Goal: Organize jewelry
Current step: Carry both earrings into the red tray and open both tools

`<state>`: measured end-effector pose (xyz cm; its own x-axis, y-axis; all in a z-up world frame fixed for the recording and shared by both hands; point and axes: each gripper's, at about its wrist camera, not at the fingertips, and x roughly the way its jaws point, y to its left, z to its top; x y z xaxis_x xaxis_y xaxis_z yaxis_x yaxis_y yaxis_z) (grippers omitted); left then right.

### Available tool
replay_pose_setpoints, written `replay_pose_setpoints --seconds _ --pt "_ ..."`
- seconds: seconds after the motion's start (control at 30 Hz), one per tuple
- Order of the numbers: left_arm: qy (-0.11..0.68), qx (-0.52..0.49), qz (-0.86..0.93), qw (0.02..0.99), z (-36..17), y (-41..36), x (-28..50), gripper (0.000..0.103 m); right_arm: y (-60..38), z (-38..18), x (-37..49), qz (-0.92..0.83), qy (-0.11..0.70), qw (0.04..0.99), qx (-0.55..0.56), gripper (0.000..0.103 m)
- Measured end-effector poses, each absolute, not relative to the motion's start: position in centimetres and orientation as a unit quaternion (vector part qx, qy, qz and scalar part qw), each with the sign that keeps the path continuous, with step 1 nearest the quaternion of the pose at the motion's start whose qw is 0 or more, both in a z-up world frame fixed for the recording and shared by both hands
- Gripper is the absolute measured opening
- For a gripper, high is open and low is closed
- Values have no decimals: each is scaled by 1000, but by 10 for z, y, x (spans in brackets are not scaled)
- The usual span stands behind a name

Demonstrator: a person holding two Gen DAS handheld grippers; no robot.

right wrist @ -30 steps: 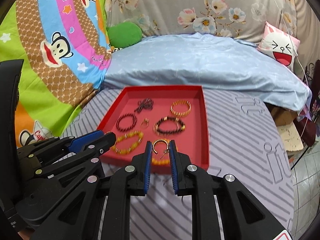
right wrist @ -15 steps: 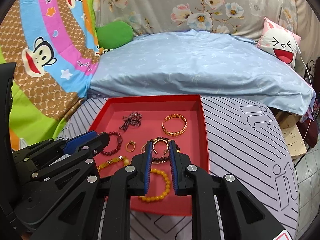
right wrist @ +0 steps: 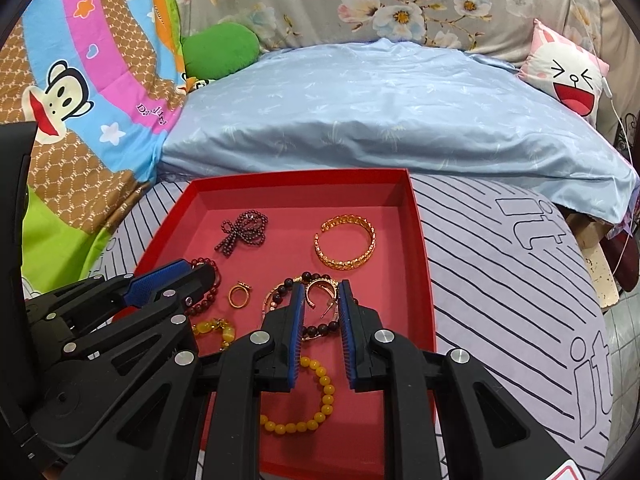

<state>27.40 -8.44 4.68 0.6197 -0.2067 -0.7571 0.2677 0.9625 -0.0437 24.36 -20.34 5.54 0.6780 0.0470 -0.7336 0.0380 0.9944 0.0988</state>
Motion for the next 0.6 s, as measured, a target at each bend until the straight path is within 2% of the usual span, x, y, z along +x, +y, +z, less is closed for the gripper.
replay_pose_setpoints --seconds 0.53,0.57,0.6 --pt "430 42 -123 894 30 -84 284 19 -201 39 252 -3 414 909 48 17" --pt "430 42 -123 893 30 -84 284 21 -201 39 252 -4 413 910 48 17" --pt "431 43 -120 893 29 -84 284 27 -201 40 251 -5 412 910 47 17"
